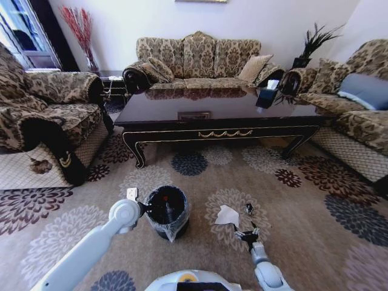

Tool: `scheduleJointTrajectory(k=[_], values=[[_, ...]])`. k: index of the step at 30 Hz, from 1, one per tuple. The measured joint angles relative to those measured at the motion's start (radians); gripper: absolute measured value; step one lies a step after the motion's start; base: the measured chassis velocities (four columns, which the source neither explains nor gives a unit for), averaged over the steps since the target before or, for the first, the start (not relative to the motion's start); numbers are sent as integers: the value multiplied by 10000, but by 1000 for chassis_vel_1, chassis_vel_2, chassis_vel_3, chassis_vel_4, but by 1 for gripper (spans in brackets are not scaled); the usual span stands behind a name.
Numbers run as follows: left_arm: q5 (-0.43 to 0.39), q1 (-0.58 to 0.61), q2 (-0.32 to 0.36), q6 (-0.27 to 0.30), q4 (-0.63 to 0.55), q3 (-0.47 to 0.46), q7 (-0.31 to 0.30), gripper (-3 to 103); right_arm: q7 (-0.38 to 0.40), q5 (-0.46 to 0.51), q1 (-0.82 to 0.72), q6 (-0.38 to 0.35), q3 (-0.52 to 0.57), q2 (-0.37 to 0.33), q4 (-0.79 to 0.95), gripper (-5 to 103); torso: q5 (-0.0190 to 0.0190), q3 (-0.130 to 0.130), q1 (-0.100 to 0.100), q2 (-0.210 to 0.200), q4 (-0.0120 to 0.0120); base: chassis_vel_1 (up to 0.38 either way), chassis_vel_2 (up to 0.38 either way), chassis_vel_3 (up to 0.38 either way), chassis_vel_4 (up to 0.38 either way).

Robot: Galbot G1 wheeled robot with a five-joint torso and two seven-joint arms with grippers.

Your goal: Move to the front of the table and pick up the trash from the floor, then place it into the trash bin.

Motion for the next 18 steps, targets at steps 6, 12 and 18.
scheduleJointTrajectory(k=[6, 12, 18], values=[[-43, 14, 73, 0, -37, -47, -2, 0, 50, -161, 343, 104, -89, 41, -623, 100, 1, 0, 0, 0, 0, 0, 0, 0, 0], [-43, 88, 127, 0, -46, -82, -39, 0, 158, -242, 703, 199, -90, 67, -1260, 101, 1, 0, 0, 0, 0, 0, 0, 0, 0], [-34, 145, 130, -1, -46, -94, -62, 0, 215, -238, 1031, 233, -78, 167, -1666, 95, 1, 0, 0, 0, 0, 0, 0, 0, 0]])
